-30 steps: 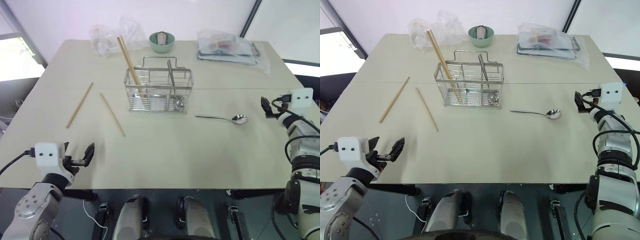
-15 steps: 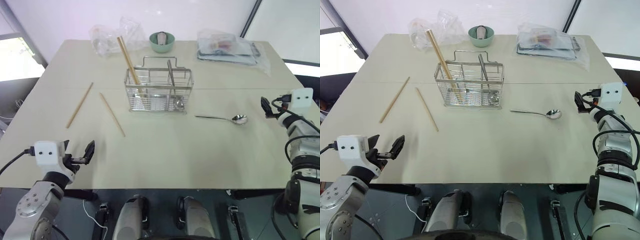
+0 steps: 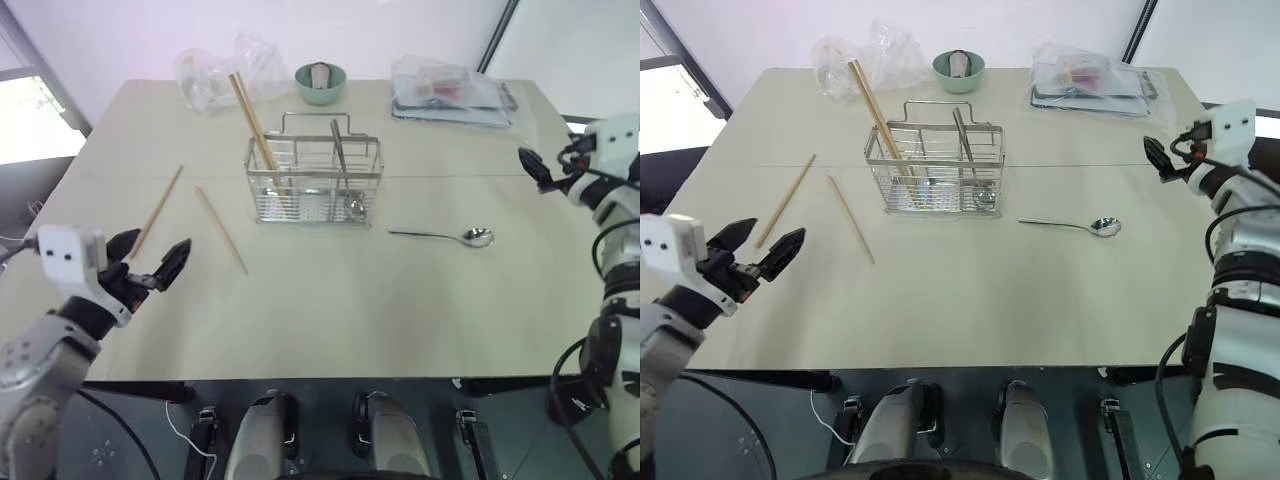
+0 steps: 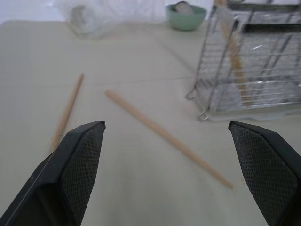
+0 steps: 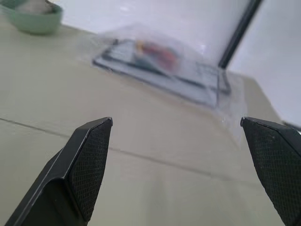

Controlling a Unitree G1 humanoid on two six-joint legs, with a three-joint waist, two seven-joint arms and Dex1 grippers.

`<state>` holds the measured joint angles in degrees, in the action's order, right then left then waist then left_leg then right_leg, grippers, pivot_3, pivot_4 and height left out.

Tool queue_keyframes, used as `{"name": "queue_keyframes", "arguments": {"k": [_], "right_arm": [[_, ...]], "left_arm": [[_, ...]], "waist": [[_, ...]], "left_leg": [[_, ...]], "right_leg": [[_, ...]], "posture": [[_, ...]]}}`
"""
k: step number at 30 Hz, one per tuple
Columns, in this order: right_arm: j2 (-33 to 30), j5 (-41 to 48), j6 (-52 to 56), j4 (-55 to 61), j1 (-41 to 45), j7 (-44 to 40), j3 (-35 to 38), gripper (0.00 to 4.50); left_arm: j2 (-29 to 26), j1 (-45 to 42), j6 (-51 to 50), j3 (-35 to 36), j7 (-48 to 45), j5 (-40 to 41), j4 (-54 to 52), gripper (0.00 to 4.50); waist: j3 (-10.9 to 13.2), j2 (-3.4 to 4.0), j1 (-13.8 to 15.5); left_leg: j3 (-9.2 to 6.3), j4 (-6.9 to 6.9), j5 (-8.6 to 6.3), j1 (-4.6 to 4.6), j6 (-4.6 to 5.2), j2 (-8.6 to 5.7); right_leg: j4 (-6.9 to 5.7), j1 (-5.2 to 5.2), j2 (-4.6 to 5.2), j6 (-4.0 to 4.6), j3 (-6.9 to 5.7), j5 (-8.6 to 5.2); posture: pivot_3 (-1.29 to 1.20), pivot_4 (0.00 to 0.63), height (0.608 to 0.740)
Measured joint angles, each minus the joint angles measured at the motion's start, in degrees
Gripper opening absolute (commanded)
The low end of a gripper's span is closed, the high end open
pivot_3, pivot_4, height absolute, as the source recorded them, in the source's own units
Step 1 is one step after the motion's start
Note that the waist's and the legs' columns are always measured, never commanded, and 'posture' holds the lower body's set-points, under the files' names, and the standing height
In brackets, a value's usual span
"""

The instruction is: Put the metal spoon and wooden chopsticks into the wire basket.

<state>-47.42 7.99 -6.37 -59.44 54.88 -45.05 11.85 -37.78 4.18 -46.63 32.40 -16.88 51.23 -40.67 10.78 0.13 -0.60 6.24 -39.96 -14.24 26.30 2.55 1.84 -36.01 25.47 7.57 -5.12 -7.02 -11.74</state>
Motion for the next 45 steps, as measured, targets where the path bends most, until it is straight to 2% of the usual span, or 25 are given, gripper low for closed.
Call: {"name": "queue_keyframes", "arguments": {"k": [2,5,9,12,18,23,30,33,36,40,45], "right_arm": [[-0.3,-0.8,1.1,-0.5,2.3,-9.0,-3.2,4.5],[-0.4,-2.7,2.3,-1.0,4.6,-22.7,-8.4,4.5],[0.2,-6.7,3.4,-3.2,7.8,-36.3,-15.0,4.5],[1.6,-10.0,3.5,-5.1,10.4,-41.6,-18.9,4.5],[4.7,-15.7,3.5,-9.2,11.8,-44.1,-24.2,4.5],[8.3,-20.2,3.3,-12.0,11.7,-39.0,-26.9,4.5],[10.4,-21.9,4.8,-13.8,12.6,-34.3,-27.0,4.5],[10.4,-22.4,5.6,-14.1,12.7,-33.3,-27.0,3.6],[10.5,-22.7,6.3,-14.5,13.2,-32.9,-27.0,2.21],[10.5,-22.9,6.4,-14.6,13.2,-33.0,-26.9,0.04],[10.5,-22.9,5.9,-14.6,13.2,-34.5,-26.7,0.04]], "left_arm": [[-5.5,-5.0,-3.3,-1.1,-0.8,6.0,-0.6,4.42],[-10.5,-12.4,-6.8,-6.3,-2.6,12.9,-1.1,4.42],[-11.4,-24.0,-9.5,-15.7,-4.6,19.2,0.7,4.42],[-9.8,-31.6,-10.6,-21.1,-5.3,21.1,2.9,4.42],[-8.2,-36.8,-11.4,-26.8,-6.1,20.8,6.0,4.42],[-7.8,-37.9,-11.4,-27.6,-6.1,20.4,5.8,4.42],[-7.8,-37.6,-11.5,-27.2,-4.1,20.8,5.3,4.42],[-7.9,-37.6,-11.5,-27.0,-3.3,21.5,4.8,4.5],[-7.9,-37.6,-11.5,-26.9,-2.5,22.0,4.6,4.5],[-8.0,-37.6,-11.4,-26.5,-1.7,22.6,4.6,4.5],[-8.2,-37.6,-11.4,-26.4,-1.7,23.0,4.6,4.5]], "waist": [[0.0,0.0,-0.1],[0.0,0.1,-0.1],[0.0,0.1,-0.1],[0.0,0.1,-0.2],[0.0,0.1,-0.3],[0.0,0.09,-0.2],[0.0,0.09,-0.3],[0.0,0.09,-0.2],[0.0,0.09,-0.1],[0.0,0.09,-0.2],[0.0,0.08,-0.2]], "left_leg": [[-0.01,-0.01,0.01,-0.01,-0.02,0.0],[0.02,0.0,0.2,-0.02,-0.34,-0.02],[0.03,0.0,0.27,-0.02,-0.45,-0.03],[0.04,0.01,0.29,-0.05,-0.46,-0.05],[0.06,0.02,0.35,-0.06,-0.57,-0.05],[0.04,0.01,0.38,-0.06,-0.61,-0.04],[0.02,0.01,0.39,-0.09,-0.64,-0.04],[0.01,0.0,0.39,-0.1,-0.64,-0.04],[0.0,0.0,0.39,-0.1,-0.64,-0.05],[0.0,0.0,0.39,-0.1,-0.64,-0.05],[0.01,0.0,0.39,-0.12,-0.64,-0.05]], "right_leg": [[-0.02,-0.03,0.0,-0.02,0.0,0.01],[-0.02,-0.04,0.0,-0.12,0.0,0.07],[-0.03,-0.04,-0.03,-0.17,0.01,0.1],[-0.07,-0.05,-0.04,-0.18,0.02,0.1],[-0.1,-0.04,-0.1,-0.18,0.05,0.1],[-0.1,-0.04,-0.11,-0.18,0.06,0.1],[-0.1,-0.07,-0.13,-0.18,0.07,0.1],[-0.09,-0.11,-0.13,-0.18,0.07,0.1],[-0.09,-0.11,-0.13,-0.18,0.06,0.1],[-0.1,-0.11,-0.13,-0.18,0.07,0.1],[-0.09,-0.12,-0.15,-0.18,0.07,0.1]], "posture": [[0.0,0.15,0.707],[0.0,0.15,0.707],[0.0,0.15,0.707],[0.0,0.15,0.707],[0.0,0.15,0.707],[0.0,0.15,0.707],[0.0,0.15,0.707],[0.0,0.15,0.707],[0.0,0.15,0.707],[0.0,0.15,0.707],[0.0,0.15,0.707]]}}
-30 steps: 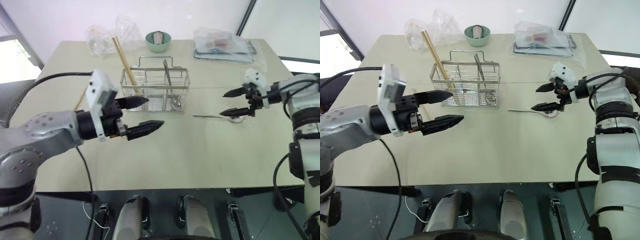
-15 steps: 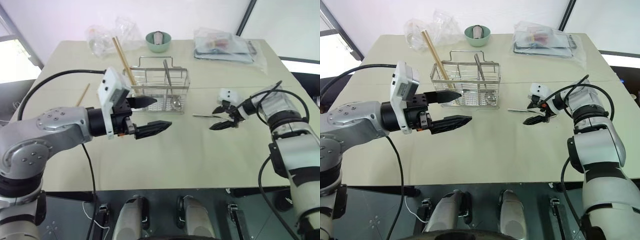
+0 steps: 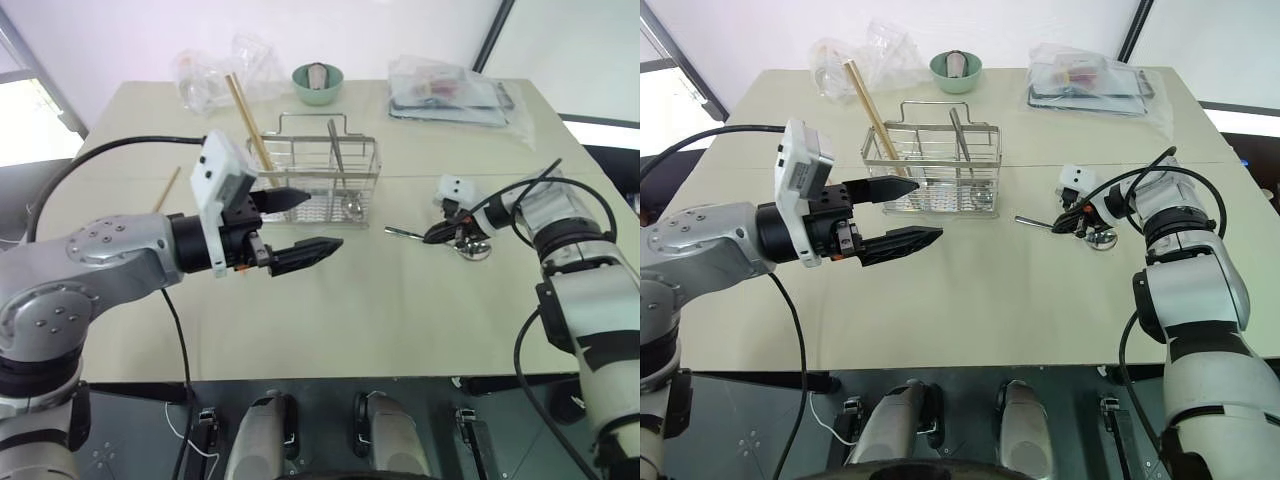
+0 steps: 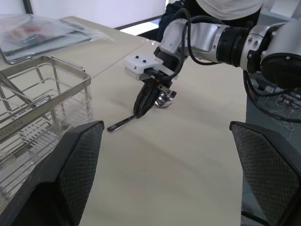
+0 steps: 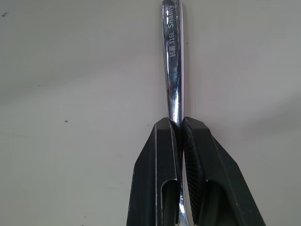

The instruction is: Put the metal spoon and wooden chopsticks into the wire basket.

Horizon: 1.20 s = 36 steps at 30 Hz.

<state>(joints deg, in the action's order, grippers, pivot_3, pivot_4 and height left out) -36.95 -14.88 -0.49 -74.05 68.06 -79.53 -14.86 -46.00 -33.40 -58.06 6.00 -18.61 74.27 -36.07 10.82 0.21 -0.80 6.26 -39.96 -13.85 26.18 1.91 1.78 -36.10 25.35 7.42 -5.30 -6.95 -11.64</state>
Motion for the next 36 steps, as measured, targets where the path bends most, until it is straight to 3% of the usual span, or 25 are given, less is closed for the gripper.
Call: {"name": "queue_keyframes", "arguments": {"k": [7,14,17,25,30,36], "right_arm": [[-0.5,6.0,0.5,0.8,-0.9,-3.1,6.9,0.04],[-8.3,18.5,15.6,13.0,-1.9,-10.5,17.6,0.04],[-8.3,23.4,23.6,20.1,-2.4,-9.9,20.9,0.04],[3.6,34.4,35.4,36.6,1.8,8.3,28.2,0.04],[12.9,36.7,36.7,45.6,1.1,17.0,26.1,0.04],[18.4,36.3,32.4,47.0,-1.0,23.2,23.1,0.04]], "left_arm": [[-0.3,0.1,0.2,0.3,-0.1,-0.1,0.0,4.5],[-3.4,1.1,1.3,7.2,0.4,0.0,2.8,4.5],[-3.9,0.7,1.5,7.9,-0.1,-0.2,4.2,4.5],[-2.8,-2.0,2.7,6.5,-1.7,-3.3,6.4,4.5],[-2.0,-2.4,2.8,6.1,-2.2,-4.7,6.6,4.5],[-1.5,-2.3,2.8,6.2,-1.7,-5.0,6.5,4.5]], "waist": [[0.0,0.01,0.0],[0.0,0.03,0.2],[0.0,0.04,-0.2],[0.0,0.06,0.0],[0.0,0.05,0.4],[0.0,0.05,0.1]], "left_leg": [[0.01,0.0,0.0,0.0,0.0,0.0],[-0.02,0.01,-0.01,0.0,0.01,0.02],[0.0,0.04,-0.02,-0.01,0.01,0.04],[0.07,0.09,-0.01,0.0,-0.01,0.05],[0.05,0.07,-0.01,0.04,0.0,0.04],[0.05,0.08,-0.01,0.04,0.0,0.02]], "right_leg": [[0.0,0.01,0.0,0.0,0.01,0.0],[0.02,0.0,0.01,0.0,0.0,0.0],[-0.02,0.05,-0.01,0.01,0.01,0.0],[-0.04,0.1,-0.06,0.02,0.05,0.01],[-0.05,0.09,-0.03,0.01,0.03,0.01],[-0.06,0.11,-0.04,0.01,0.04,0.01]], "posture": [[0.0,0.15,0.707],[0.0,0.15,0.707],[0.0,0.15,0.707],[0.0,0.15,0.707],[0.0,0.15,0.707],[0.0,0.15,0.707]]}}
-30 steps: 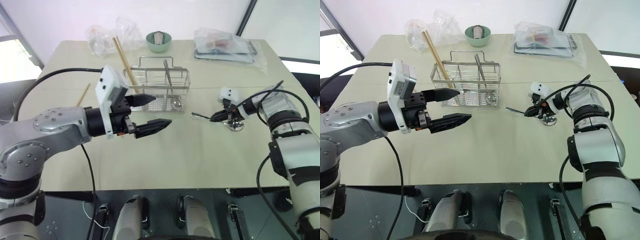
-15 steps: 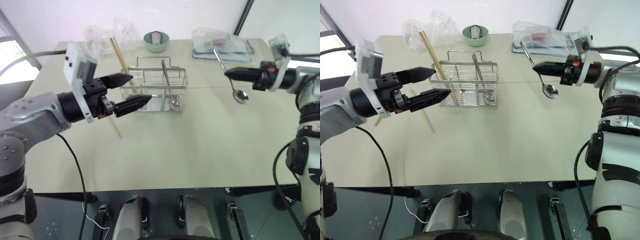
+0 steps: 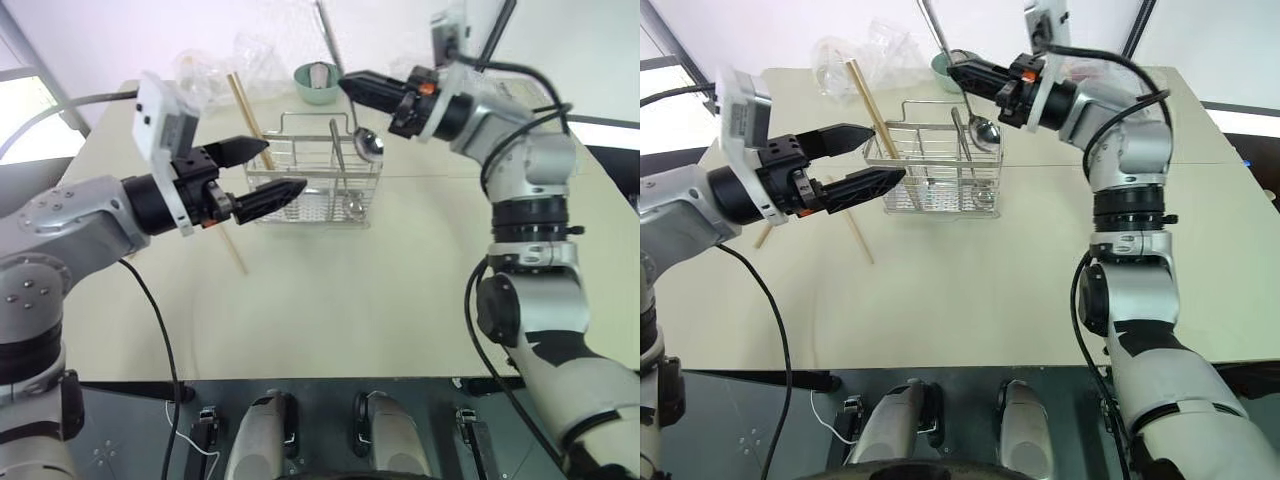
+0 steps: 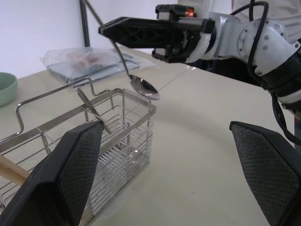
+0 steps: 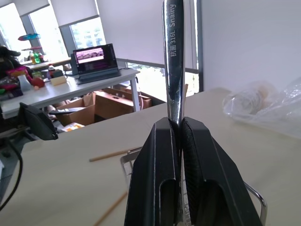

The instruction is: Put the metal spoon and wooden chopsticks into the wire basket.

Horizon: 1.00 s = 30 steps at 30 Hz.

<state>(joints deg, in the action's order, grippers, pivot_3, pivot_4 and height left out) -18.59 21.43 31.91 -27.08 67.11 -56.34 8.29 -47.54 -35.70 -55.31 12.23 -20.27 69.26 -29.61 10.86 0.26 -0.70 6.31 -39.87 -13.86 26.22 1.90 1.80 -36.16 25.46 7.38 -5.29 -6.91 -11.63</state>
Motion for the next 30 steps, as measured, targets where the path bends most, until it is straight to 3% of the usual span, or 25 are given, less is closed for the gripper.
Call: {"name": "queue_keyframes", "arguments": {"k": [9,12,17,25,30], "right_arm": [[4.4,-4.4,-16.0,-11.4,0.0,10.0,-0.9,0.04],[4.3,-4.3,-16.0,-12.5,-0.4,9.7,-1.0,1.13],[4.2,-4.2,-15.7,-12.5,-1.4,11.6,-0.7,3.7],[-1.9,-0.6,-12.0,-10.9,-1.3,11.9,3.1,3.7],[-9.8,7.7,-0.1,-0.7,-2.7,0.8,4.0,3.7]], "left_arm": [[0.2,2.5,0.0,1.8,3.5,2.2,-2.9,4.5],[-0.3,2.7,0.0,2.7,4.5,2.8,-3.1,4.5],[-0.9,3.1,0.0,2.8,5.6,3.2,-3.1,4.5],[-2.0,4.6,1.3,6.5,9.3,-4.3,4.1,4.5],[-4.2,2.7,0.4,7.2,14.2,-14.4,21.7,4.5]], "waist": [[0.0,0.0,0.0],[0.0,0.0,-0.1],[0.0,0.0,-0.1],[0.0,0.0,0.0],[0.0,0.0,-0.1]], "left_leg": [[-0.01,0.01,0.0,0.0,-0.01,0.02],[-0.01,0.01,0.0,0.0,0.0,0.01],[-0.01,0.01,0.0,0.0,0.0,0.02],[0.0,0.02,0.0,0.0,0.0,0.0],[0.0,0.12,0.0,-0.01,0.02,0.01]], "right_leg": [[0.0,0.01,-0.02,0.0,0.0,0.0],[0.0,0.0,-0.02,0.0,0.01,0.0],[0.0,0.01,-0.02,0.0,0.01,0.0],[0.01,0.01,-0.04,0.01,0.0,0.0],[0.04,0.04,-0.07,0.01,0.0,-0.01]], "posture": [[0.0,0.15,0.707],[0.0,0.15,0.707],[0.0,0.15,0.707],[0.0,0.15,0.707],[0.0,0.15,0.707]]}}
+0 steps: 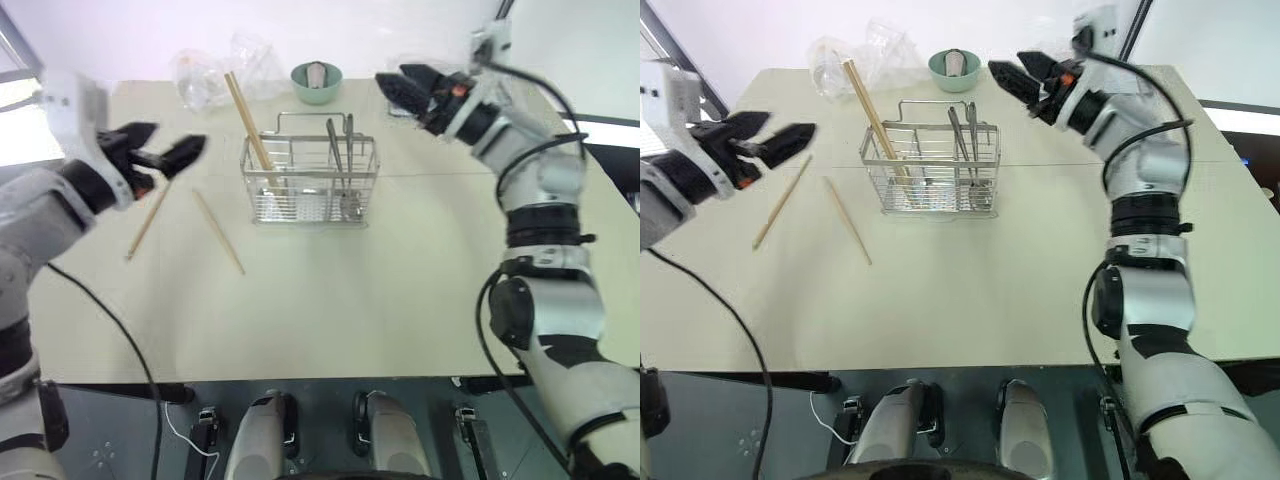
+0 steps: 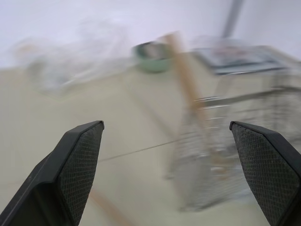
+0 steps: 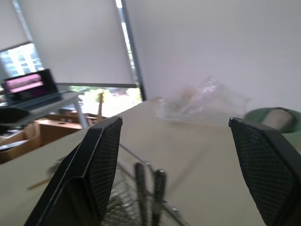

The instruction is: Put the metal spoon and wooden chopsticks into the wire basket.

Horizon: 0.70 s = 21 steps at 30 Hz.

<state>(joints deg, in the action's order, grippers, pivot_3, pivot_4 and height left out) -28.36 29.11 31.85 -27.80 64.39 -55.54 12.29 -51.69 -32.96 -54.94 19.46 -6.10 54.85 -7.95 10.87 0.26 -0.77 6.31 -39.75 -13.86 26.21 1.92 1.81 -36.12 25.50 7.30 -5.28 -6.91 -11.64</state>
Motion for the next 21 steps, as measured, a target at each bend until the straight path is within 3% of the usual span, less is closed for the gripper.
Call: {"name": "queue_keyframes", "arguments": {"k": [4,8,16,21], "right_arm": [[-6.1,7.6,10.0,13.9,-8.0,-10.0,-1.3,3.7],[-8.6,10.5,14.5,22.8,-16.0,-13.6,-4.1,3.7],[-8.9,13.4,17.0,29.1,-19.5,-8.7,-2.2,3.7],[-9.2,15.2,18.1,31.4,-22.0,-5.5,-0.5,3.7]], "left_arm": [[-2.7,-6.8,1.0,-6.9,-3.1,-11.9,17.3,4.5],[-1.0,-15.5,5.5,-16.0,-11.8,-22.7,33.7,4.5],[7.2,-33.0,13.8,-26.6,-26.2,-40.0,68.4,4.5],[8.6,-38.6,18.1,-27.0,-26.9,-46.6,78.7,4.5]], "waist": [[0.0,-0.06,0.4],[0.0,-0.09,0.7],[0.0,-0.25,1.1],[0.1,-0.38,1.1]], "left_leg": [[0.03,0.04,-0.01,0.0,0.0,-0.03],[0.07,0.03,-0.01,0.0,-0.01,-0.02],[0.36,-0.03,0.0,0.38,0.01,-0.01],[0.35,-0.03,-0.01,0.41,0.04,0.0]], "right_leg": [[0.03,-0.03,0.01,0.0,-0.03,0.0],[0.03,0.02,0.03,0.0,-0.02,0.01],[-0.07,0.49,0.03,0.0,0.03,0.01],[-0.1,0.57,0.06,0.0,0.08,0.02]], "posture": [[0.0,0.15,0.707],[0.0,0.15,0.707],[0.0,0.15,0.707],[0.0,0.15,0.707]]}}
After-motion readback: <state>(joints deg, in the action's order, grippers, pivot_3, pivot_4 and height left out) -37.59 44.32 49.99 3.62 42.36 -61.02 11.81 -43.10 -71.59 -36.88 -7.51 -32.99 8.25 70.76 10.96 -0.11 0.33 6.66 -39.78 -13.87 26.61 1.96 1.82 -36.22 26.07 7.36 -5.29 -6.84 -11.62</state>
